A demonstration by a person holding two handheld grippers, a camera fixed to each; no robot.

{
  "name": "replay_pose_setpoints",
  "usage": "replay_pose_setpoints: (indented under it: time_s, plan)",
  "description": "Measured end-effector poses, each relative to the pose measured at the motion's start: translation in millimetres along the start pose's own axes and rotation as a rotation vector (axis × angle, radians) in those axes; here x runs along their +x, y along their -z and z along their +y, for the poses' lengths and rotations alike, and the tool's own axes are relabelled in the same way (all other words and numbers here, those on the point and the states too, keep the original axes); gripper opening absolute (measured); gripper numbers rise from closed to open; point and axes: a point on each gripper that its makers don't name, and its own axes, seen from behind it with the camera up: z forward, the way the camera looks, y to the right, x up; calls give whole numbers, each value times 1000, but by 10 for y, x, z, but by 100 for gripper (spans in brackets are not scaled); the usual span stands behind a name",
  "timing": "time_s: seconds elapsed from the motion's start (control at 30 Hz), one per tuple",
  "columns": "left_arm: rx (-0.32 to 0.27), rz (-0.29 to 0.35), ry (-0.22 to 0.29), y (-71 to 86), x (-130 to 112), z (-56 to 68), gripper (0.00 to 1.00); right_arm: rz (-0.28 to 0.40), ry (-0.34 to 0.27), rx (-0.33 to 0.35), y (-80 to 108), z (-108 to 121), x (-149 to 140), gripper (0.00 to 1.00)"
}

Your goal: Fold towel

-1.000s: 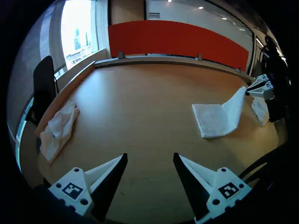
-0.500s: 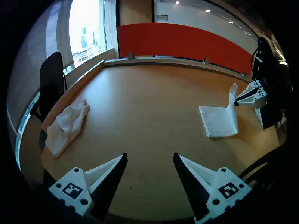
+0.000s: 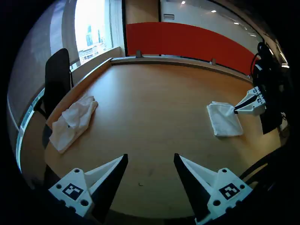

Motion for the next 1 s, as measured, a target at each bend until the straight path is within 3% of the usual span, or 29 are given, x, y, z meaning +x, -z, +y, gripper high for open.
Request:
replay_pose_setpoints:
  time_s: [0.2, 0.3, 0.5, 0.57, 1.0]
  plan:
    - [-2, -1, -2, -27, 16, -1, 91, 2, 0, 2, 16, -2, 11, 4]
    - [-3, 0, -2, -31, 25, -3, 91, 6, -2, 2, 25, -11, 14, 11]
    - [-1, 0, -6, -30, 27, -2, 91, 4, -16, 0, 53, -31, -36, 64]
    - [0, -1, -5, -28, 23, 0, 91, 1, -25, -10, 62, -22, -73, 74]
    - [3, 4, -4, -19, 44, 13, 91, -47, -72, -41, 110, -34, -482, 77]
